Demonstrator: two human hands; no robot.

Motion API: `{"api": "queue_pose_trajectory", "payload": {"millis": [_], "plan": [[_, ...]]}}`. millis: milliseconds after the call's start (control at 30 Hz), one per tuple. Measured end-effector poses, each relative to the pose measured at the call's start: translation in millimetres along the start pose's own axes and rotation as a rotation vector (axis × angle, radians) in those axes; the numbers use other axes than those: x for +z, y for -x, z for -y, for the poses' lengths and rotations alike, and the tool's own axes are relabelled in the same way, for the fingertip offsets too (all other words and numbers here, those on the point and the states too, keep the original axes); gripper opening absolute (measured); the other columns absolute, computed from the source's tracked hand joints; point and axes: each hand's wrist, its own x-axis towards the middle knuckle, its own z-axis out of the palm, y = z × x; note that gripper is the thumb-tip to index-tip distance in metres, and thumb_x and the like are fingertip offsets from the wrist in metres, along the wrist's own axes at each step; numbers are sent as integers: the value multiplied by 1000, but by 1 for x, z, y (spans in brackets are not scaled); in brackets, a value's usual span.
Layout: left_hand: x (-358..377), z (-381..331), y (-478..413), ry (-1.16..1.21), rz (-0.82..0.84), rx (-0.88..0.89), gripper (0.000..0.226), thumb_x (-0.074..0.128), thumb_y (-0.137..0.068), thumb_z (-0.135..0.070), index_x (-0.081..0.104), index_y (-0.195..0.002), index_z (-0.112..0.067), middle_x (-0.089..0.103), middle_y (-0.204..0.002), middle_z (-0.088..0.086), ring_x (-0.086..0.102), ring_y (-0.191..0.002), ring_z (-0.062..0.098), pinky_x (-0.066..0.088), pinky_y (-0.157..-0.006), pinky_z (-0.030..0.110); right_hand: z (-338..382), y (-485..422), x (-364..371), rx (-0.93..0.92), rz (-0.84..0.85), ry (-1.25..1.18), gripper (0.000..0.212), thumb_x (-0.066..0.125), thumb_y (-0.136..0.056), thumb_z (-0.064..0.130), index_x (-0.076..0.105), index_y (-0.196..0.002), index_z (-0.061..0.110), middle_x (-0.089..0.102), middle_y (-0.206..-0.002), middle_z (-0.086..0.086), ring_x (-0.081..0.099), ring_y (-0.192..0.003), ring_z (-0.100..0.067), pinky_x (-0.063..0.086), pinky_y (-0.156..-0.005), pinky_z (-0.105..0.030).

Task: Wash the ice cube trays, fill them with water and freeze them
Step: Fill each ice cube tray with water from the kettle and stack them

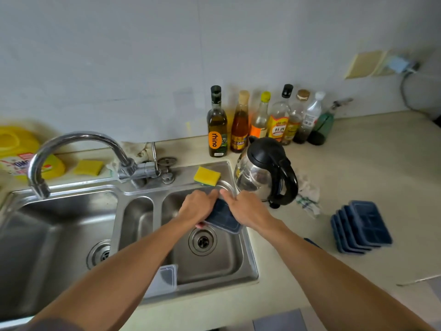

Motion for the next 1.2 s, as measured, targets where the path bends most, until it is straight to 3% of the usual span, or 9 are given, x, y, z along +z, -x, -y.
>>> {"api": "queue_pose_trajectory", "payload": {"millis": [167,300,400,500,633,767,867,1000,1200], "plan": [[-6,-4,11,-45,-2,72,56,36,-103,-52,65,-96,-4,64,-74,16,66,-47,24,43,-34,22,1,5,-1,-28,-23,-2,67,24,-103,66,57,-83,12,59,-77,-10,61,-80,-31,46,-72,-37],[-14,-10,16,136,-75,57,67,33,-92,-76,65,-95,-17,67,-81,10,71,-59,20,51,-42,23,1,0,-2,-27,-121,-75,58,30,-107,53,60,-129,9,67,-100,-18,65,-87,-33,48,-74,-38],[-15,-7,16,397,-140,12,71,34,-89,-79,60,-104,-15,68,-93,10,73,-79,26,62,-51,34,4,0,-5,46,-154,-279,64,31,-103,62,67,-105,10,68,-108,-23,64,-100,-37,48,-86,-42],[-2,-5,18,554,-180,-57,76,34,-93,-75,62,-114,-7,70,-104,13,70,-84,25,61,-64,40,17,2,-1,36,-192,-402,57,31,-104,59,58,-73,18,69,-103,-20,62,-92,-30,48,-86,-40],[12,-3,18,776,-292,-158,67,43,-96,-66,61,-115,-4,70,-108,13,68,-96,29,58,-84,41,27,7,12,12,-137,-356,63,29,-104,60,59,-68,18,66,-88,-14,63,-88,-31,45,-79,-37],[10,3,20,623,-352,-84,58,49,-96,-62,63,-87,-7,71,-89,8,66,-76,18,46,-57,28,34,4,9,58,-133,-398,59,29,-103,62,63,-86,17,69,-107,-17,63,-104,-34,45,-89,-39],[11,5,24,556,-312,3,52,54,-94,-62,66,-76,-16,71,-75,1,66,-69,13,43,-55,26,41,-2,5,20,-135,-394,58,27,-106,56,65,-101,11,69,-112,-21,63,-108,-37,47,-92,-42],[10,4,24,535,-264,60,53,55,-92,-62,66,-67,-16,68,-64,-2,65,-62,13,43,-57,27,43,-4,9,66,-187,-449,66,30,-103,62,61,-66,17,62,-76,-4,63,-88,-28,42,-79,-37],[7,8,22,505,-259,98,52,55,-93,-60,66,-66,-17,66,-58,-5,61,-53,5,43,-56,25,45,-3,15,32,-198,-452,66,29,-104,62,59,-64,18,59,-69,4,60,-74,-13,40,-72,-35]]}}
